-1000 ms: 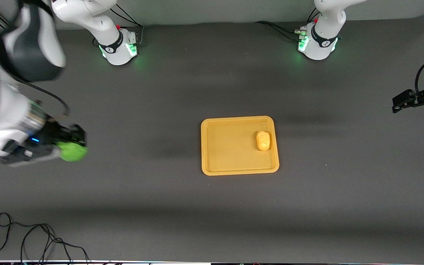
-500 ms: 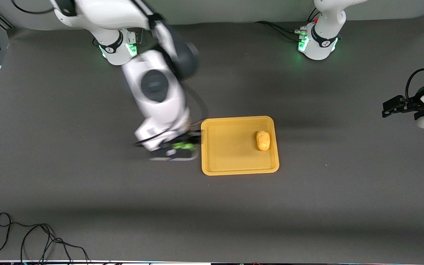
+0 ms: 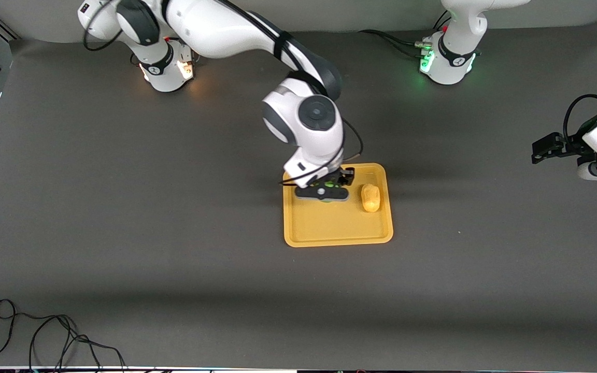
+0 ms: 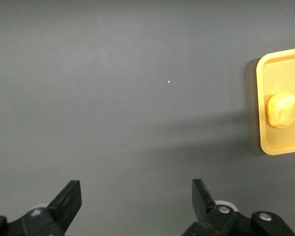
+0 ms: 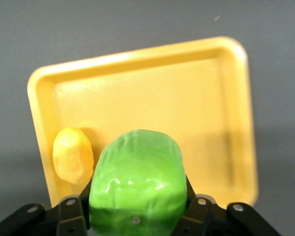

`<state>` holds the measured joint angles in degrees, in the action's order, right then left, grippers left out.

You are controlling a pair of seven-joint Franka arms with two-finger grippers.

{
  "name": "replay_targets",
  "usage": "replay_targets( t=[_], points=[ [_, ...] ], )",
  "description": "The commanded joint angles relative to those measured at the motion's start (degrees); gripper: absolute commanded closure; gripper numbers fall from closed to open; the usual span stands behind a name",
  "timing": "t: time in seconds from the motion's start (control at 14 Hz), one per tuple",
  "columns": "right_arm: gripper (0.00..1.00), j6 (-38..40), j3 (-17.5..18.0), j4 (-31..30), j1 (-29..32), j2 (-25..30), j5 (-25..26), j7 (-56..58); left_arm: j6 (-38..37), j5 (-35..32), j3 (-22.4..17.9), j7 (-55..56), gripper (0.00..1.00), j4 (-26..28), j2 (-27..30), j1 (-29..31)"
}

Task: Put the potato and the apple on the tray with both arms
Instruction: 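Carry the green apple with the right gripper onto the tray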

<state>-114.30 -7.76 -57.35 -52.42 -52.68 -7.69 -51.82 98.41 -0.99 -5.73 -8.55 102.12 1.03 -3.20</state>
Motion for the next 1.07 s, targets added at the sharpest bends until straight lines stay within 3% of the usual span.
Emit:
replay_targets(
  t=[0.0,0.21,0.29,0.36,0.5,0.64,1.0],
  points=[
    [0.56,-5.7,-0.7,2.9,-0.8,-7.2,2.1,-1.9,-2.6,-0.8,-6.7,0.1,0.00,-1.4,1.0,-5.6],
    [0.55,-10.4,-0.9,2.8,-0.7,-11.1,2.7,-1.9,-2.5,-0.5,-6.6,0.2,0.00,-1.3,1.2,-5.8],
    [0.46,-10.8,-0.9,2.8,-0.7,-11.5,2.7,-1.9,-1.8,-0.5,-6.4,0.2,0.00,-1.4,1.0,-6.0],
    [0.04,-11.0,-0.9,2.7,-0.5,-11.5,2.7,-1.9,-1.5,-0.5,-5.8,0.8,0.00,-1.4,0.8,-5.9],
    [0.00,-10.1,-0.9,2.7,-0.2,-10.3,2.6,-1.8,-1.3,-0.5,-5.8,0.9,0.00,-1.0,0.1,-5.9],
    [0.00,-4.1,-1.3,3.0,0.0,-6.7,2.6,-1.8,-0.6,-0.5,-5.8,0.8,0.00,-1.2,-0.5,-5.6],
    [0.00,13.4,-1.5,2.8,3.0,9.7,2.7,-1.0,2.3,-0.1,-5.8,0.8,0.00,-1.3,-1.6,-6.1]
  ],
)
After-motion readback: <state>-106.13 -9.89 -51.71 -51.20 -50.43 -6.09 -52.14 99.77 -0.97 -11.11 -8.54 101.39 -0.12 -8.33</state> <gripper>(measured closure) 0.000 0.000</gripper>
